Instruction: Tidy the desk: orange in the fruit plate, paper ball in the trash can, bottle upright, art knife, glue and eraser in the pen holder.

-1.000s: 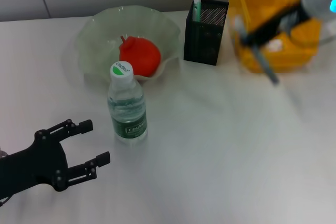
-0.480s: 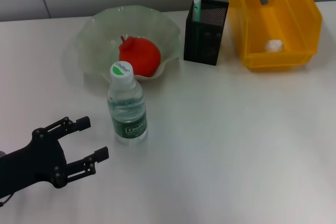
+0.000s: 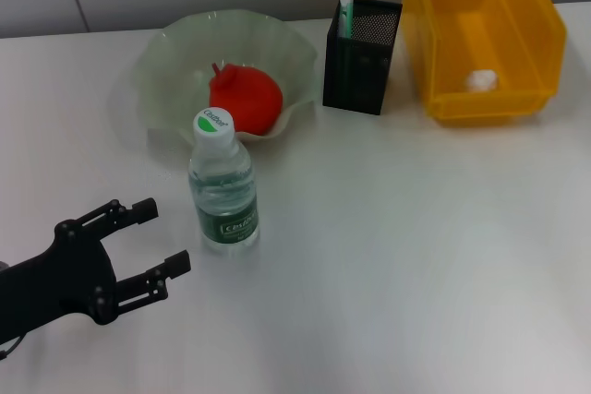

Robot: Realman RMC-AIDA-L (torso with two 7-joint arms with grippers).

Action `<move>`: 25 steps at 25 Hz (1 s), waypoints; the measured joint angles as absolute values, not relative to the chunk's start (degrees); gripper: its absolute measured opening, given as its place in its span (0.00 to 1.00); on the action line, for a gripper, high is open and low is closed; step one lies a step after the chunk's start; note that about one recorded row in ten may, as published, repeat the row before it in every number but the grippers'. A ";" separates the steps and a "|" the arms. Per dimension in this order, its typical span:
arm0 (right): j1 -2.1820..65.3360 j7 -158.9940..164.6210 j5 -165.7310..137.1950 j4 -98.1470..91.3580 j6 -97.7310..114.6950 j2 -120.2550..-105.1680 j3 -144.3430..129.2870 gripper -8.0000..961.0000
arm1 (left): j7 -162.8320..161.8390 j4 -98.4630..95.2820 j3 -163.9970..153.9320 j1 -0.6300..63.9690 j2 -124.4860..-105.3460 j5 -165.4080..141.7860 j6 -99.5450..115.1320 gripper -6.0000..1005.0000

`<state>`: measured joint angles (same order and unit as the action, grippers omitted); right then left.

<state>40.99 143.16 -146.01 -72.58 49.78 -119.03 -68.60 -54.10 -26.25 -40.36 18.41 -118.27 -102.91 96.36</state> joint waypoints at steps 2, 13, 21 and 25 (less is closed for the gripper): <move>41.19 142.87 -145.54 -71.79 49.15 -119.04 -68.67 0.17 | -53.84 -26.25 -40.34 18.60 -118.30 -102.91 96.06 0.80; 43.76 140.29 -140.75 -63.10 44.80 -119.18 -69.93 0.19 | -53.67 -26.59 -39.81 18.59 -118.13 -102.91 95.90 0.80; 43.09 138.74 -137.38 -59.49 40.76 -119.26 -72.40 0.22 | -53.64 -26.62 -39.71 18.64 -118.08 -102.92 95.87 0.80; 42.55 138.51 -137.05 -58.85 40.30 -119.27 -72.34 0.24 | -53.93 -26.69 -39.64 18.72 -118.06 -102.92 95.80 0.80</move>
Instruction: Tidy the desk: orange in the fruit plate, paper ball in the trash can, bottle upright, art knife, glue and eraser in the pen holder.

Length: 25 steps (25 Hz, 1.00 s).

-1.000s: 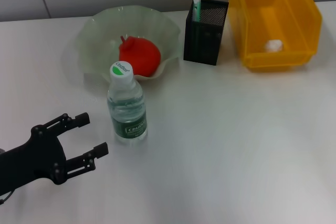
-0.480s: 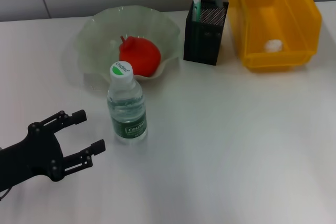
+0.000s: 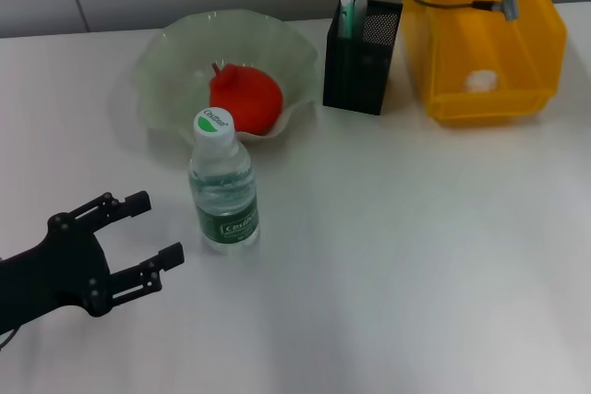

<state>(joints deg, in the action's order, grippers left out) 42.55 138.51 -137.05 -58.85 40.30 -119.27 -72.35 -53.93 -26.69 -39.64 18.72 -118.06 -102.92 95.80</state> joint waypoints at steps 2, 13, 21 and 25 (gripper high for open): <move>41.43 138.51 -136.59 -60.22 40.53 -119.27 -72.17 0.41 | -54.04 -26.70 -39.64 18.72 -118.04 -102.92 95.79 0.80; 19.96 114.91 -107.33 -80.06 69.74 -119.04 -67.31 0.65 | -58.31 -26.79 -39.54 18.92 -117.38 -103.50 96.62 0.80; 12.83 96.33 -100.02 -70.93 93.25 -118.76 -53.40 0.65 | -61.76 -26.81 -40.38 19.96 -116.27 -105.91 99.30 0.80; 13.62 91.55 -103.29 -64.94 99.52 -117.23 -51.78 0.65 | -65.39 -26.89 -41.85 22.18 -115.02 -108.77 100.51 0.80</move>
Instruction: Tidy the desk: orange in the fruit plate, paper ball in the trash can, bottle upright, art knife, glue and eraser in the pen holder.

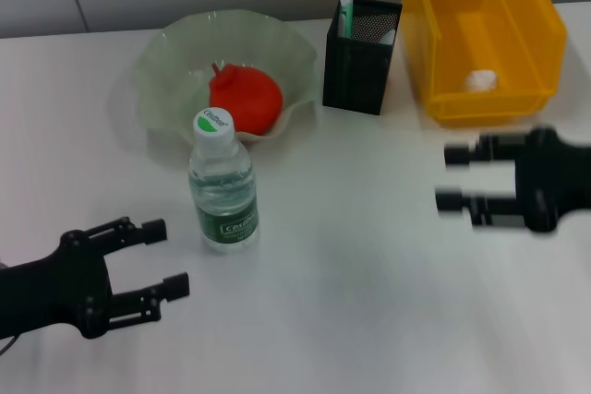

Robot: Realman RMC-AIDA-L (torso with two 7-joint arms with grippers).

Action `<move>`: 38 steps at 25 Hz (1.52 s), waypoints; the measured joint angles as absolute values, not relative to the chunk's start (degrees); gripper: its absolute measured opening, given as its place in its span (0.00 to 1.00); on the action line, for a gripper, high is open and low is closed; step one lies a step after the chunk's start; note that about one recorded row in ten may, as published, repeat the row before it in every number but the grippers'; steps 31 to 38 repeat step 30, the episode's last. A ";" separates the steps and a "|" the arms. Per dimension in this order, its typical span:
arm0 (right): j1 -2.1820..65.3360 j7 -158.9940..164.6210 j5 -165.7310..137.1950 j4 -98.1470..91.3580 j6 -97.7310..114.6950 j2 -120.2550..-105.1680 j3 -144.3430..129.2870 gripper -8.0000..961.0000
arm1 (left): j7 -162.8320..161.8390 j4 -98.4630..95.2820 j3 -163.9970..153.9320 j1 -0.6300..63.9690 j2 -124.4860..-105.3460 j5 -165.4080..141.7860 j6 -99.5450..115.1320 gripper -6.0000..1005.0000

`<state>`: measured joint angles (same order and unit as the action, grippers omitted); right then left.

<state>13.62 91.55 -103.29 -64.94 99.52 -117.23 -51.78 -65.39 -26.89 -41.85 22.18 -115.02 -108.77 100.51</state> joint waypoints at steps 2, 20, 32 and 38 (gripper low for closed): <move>14.32 88.26 -107.21 -61.95 101.05 -117.14 -51.71 0.65 | -68.53 -26.98 -42.08 24.51 -114.17 -112.41 101.41 0.80; 13.60 79.87 -110.76 -57.05 99.97 -118.86 -50.62 0.65 | -75.08 -30.18 -41.75 29.76 -114.35 -120.64 103.87 0.80; 14.96 77.81 -110.46 -53.60 98.43 -119.00 -50.58 0.65 | -75.77 -30.37 -41.75 29.42 -114.52 -120.71 103.22 0.80; 14.96 77.81 -110.46 -53.60 98.43 -119.00 -50.58 0.65 | -75.77 -30.37 -41.75 29.42 -114.52 -120.71 103.22 0.80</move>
